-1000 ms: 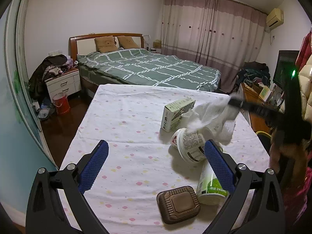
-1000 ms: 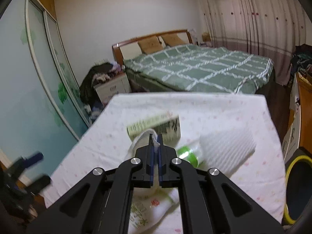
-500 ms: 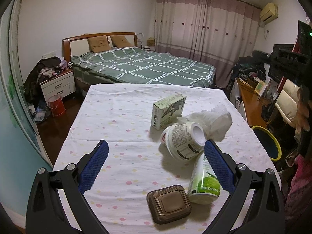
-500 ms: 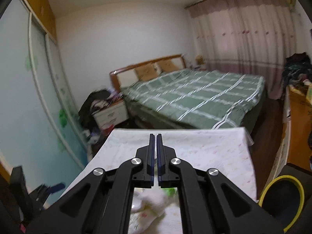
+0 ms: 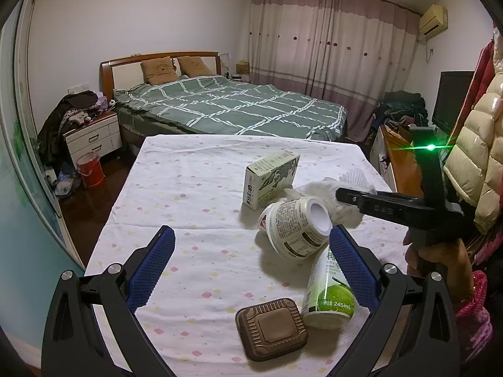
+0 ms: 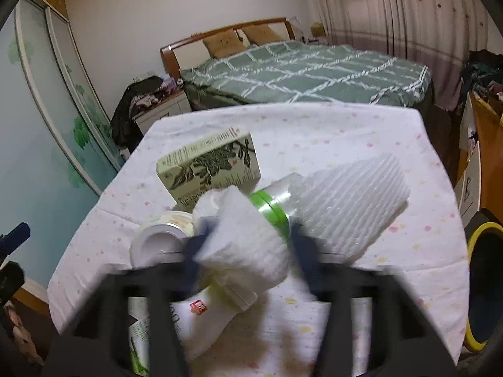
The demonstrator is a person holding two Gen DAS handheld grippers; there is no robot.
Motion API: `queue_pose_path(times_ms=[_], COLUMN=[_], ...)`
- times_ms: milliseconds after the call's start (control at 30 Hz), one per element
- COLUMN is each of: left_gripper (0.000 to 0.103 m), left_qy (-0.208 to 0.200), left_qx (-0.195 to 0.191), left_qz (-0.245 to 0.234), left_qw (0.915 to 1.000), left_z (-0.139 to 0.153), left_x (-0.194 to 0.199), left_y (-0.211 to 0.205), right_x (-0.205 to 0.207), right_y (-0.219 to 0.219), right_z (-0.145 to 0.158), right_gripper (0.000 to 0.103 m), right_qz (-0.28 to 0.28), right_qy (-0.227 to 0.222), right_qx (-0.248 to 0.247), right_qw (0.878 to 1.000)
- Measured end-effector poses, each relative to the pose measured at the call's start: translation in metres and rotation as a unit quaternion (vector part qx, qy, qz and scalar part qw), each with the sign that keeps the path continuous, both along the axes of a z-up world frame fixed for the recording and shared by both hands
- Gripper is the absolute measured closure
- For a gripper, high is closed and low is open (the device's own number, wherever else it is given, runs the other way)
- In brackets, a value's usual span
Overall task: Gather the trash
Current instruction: 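Lift the white tissue with the right gripper and release it into the bin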
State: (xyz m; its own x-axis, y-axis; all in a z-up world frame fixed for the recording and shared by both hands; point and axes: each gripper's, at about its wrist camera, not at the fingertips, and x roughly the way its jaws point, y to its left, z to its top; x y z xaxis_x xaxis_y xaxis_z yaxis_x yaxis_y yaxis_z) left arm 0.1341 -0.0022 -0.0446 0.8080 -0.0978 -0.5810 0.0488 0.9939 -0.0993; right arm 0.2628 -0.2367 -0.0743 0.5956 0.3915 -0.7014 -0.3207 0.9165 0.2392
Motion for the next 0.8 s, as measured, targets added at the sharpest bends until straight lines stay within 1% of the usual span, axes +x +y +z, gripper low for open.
queue_pose_path(times_ms=[67,200,333,400,467,567,667,800], left_gripper=[0.006,0.006,0.006,0.006,0.006,0.006,0.006,0.006], left_qy=[0.002,0.004,0.004,0.003,0.003,0.002,0.003,0.004], left_qx=[0.0,-0.001,0.0,0.001,0.002,0.001,0.001,0.003], left_qz=[-0.001,-0.002,-0.005,-0.008,-0.009,-0.009,-0.012,-0.019], left_qw=[1.0,1.0,1.0,1.0,1.0,1.0,0.9999,0.9998], left_z=[-0.001,-0.002,-0.001,-0.001,0.0,0.0,-0.001,0.0], left_x=[0.001,0.003,0.003,0.002,0.002,0.001,0.001,0.002], left_y=[0.0,-0.001,-0.003,-0.004,-0.005,-0.006,-0.008,-0.015], right_x=[0.0,-0.005,-0.012,-0.017,-0.023,-0.034,-0.043,-0.051], right_y=[-0.001,-0.003,-0.004,-0.008,-0.013,-0.028,-0.048,-0.082], right_z=[-0.002,0.022,0.061,0.085,0.101,0.129,0.149,0.165], right_gripper=[0.101,0.101,0.101,0.101,0.101,0.101,0.101,0.101], right_qz=[0.002,0.009,0.022,0.022,0.02,0.015,-0.002,-0.033], right_qy=[0.007,-0.019,-0.05,-0.075,-0.091,-0.118,-0.142,-0.158], right_qx=[0.01,0.03,0.055,0.063,0.071,0.088,0.085,0.071], right_qw=[1.0,0.999,0.997,0.995,0.993,0.989,0.986,0.984])
